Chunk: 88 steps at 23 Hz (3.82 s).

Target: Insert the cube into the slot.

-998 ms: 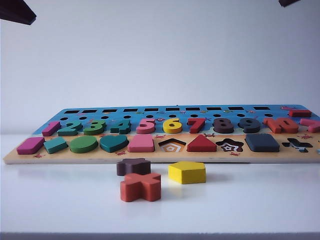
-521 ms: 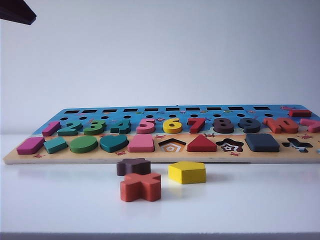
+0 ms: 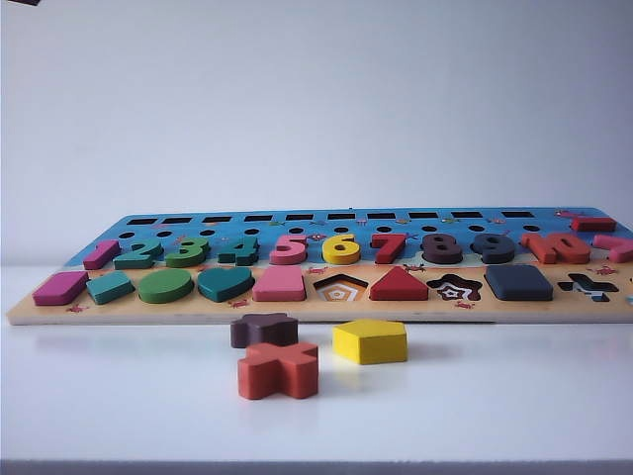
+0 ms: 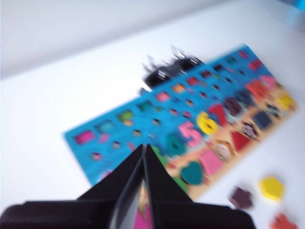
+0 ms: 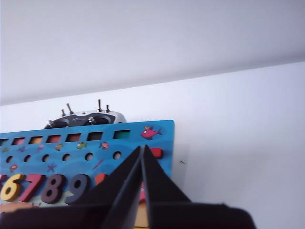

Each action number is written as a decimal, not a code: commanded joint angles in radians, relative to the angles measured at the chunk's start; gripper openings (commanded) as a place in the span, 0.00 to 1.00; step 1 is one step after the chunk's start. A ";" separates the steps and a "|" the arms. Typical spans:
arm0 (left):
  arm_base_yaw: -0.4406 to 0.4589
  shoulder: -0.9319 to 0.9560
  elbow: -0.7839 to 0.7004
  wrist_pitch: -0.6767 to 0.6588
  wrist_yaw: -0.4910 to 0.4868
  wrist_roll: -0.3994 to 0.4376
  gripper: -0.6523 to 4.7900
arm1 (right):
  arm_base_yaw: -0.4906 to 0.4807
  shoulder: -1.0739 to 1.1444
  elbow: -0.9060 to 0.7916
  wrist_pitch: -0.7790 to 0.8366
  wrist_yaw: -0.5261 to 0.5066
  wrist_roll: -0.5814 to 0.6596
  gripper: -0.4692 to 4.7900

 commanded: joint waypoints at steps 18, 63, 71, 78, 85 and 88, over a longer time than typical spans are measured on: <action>0.213 -0.438 -0.521 0.364 -0.504 -0.095 0.14 | -0.003 -0.113 -0.211 0.045 0.000 0.003 0.08; 0.229 -0.610 -0.729 0.408 -0.599 -0.112 0.14 | -0.019 -0.113 -0.273 0.214 0.143 -0.132 0.08; 0.228 -0.610 -0.729 0.406 -0.599 -0.108 0.14 | -0.019 -0.113 -0.273 0.214 0.143 -0.132 0.08; 0.228 -0.610 -0.729 0.408 -0.599 -0.109 0.14 | -0.019 -0.113 -0.273 0.214 0.143 -0.132 0.08; 0.228 -0.610 -0.729 0.407 -0.599 -0.109 0.14 | -0.019 -0.113 -0.273 0.214 0.143 -0.132 0.08; 0.228 -0.610 -0.729 0.408 -0.599 -0.109 0.14 | -0.019 -0.113 -0.273 0.214 0.143 -0.132 0.08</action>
